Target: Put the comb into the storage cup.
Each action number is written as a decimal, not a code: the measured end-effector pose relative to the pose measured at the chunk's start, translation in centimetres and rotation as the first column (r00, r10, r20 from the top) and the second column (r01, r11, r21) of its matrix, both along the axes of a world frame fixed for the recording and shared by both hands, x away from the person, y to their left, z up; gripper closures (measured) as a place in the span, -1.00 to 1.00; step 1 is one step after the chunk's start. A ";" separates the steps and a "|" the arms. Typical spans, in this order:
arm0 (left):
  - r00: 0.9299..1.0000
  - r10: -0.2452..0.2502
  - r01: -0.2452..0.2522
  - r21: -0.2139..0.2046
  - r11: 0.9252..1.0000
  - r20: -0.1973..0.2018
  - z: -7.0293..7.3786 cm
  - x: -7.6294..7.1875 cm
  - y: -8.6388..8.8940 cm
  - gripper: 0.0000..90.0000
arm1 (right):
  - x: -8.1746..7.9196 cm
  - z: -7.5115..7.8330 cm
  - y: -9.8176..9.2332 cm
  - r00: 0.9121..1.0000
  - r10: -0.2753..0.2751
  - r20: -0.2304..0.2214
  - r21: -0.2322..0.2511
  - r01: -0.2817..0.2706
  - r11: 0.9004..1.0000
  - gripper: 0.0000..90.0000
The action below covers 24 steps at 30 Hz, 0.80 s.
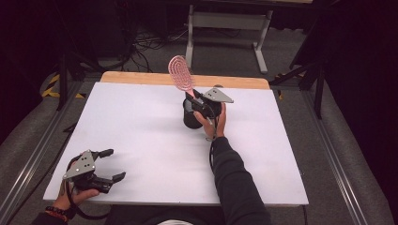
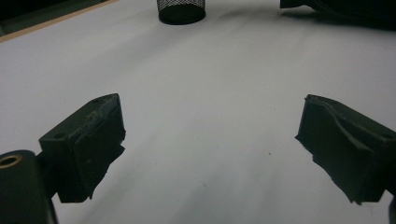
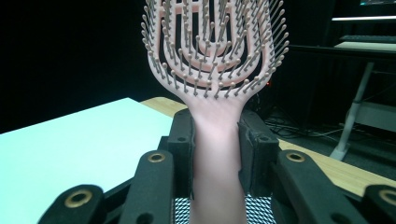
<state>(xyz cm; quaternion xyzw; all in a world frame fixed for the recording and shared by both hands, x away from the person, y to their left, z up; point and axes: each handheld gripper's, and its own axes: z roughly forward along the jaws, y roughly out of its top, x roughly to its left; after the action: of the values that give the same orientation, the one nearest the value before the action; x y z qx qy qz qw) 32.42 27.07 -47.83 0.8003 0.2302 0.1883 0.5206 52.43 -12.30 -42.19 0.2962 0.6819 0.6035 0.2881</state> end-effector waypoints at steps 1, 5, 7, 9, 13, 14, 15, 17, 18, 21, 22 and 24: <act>1.000 0.002 -0.002 0.000 1.000 0.001 0.0 0.0 0.0 -0.82 | 0.0 0.0 0.0 1.000 0.001 -0.004 -0.003 -0.001 1.000 0.53; 1.000 0.003 -0.003 0.000 1.000 -0.001 0.0 0.0 0.0 -0.82 | -0.2 0.0 -0.3 1.000 -0.003 -0.010 -0.003 0.003 1.000 0.53; 1.000 -0.001 0.001 0.002 1.000 -0.002 0.0 0.1 0.0 -0.82 | -0.2 0.0 -0.4 1.000 0.006 -0.016 -0.008 -0.007 1.000 0.53; 1.000 -0.002 0.002 0.002 1.000 -0.003 -0.1 0.1 0.0 -0.82 | -0.1 0.1 -0.3 1.000 0.003 -0.026 -0.022 -0.004 1.000 0.52; 1.000 -0.002 0.002 0.005 1.000 -0.005 -0.1 0.2 -0.1 -0.82 | -0.1 0.4 0.7 0.999 0.005 -0.032 -0.104 -0.008 0.995 0.52; 1.000 -0.005 0.005 0.004 1.000 -0.005 -0.1 0.2 -0.2 -0.82 | -0.1 0.5 0.9 0.999 0.006 -0.031 -0.115 -0.009 0.993 0.52; 1.000 -0.005 0.005 0.004 1.000 -0.007 -0.1 0.2 -0.1 -0.82 | -0.1 0.5 1.0 0.999 0.008 -0.034 -0.123 -0.012 0.992 0.52; 1.000 -0.004 0.004 0.003 1.000 -0.006 -0.1 0.2 -0.1 -0.82 | 0.0 0.6 1.1 1.000 0.000 -0.027 -0.156 -0.004 0.988 0.52; 1.000 -0.004 0.004 0.003 1.000 -0.005 -0.1 0.2 -0.1 -0.82 | 0.1 0.7 1.1 1.000 -0.005 -0.030 -0.158 0.001 0.987 0.53; 1.000 -0.006 0.006 -0.001 1.000 -0.004 -0.1 0.2 -0.1 -0.82 | 0.4 0.5 0.3 0.999 -0.005 -0.036 -0.114 0.001 0.993 0.53; 1.000 -0.005 0.005 -0.002 1.000 -0.005 -0.1 0.3 0.0 -0.82 | 0.5 0.4 0.1 0.999 -0.002 -0.043 -0.081 -0.002 0.997 0.53; 1.000 -0.006 0.006 -0.006 1.000 -0.007 -0.1 0.3 0.0 -0.82 | 0.5 0.3 -0.2 0.999 0.016 -0.042 -0.068 -0.019 0.997 0.53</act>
<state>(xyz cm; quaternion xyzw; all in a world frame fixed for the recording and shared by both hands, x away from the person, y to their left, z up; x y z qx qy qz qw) 32.74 27.07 -47.93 0.8002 0.2299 0.1833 0.5227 52.95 -12.48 -41.87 0.2926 0.7106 0.5759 0.2789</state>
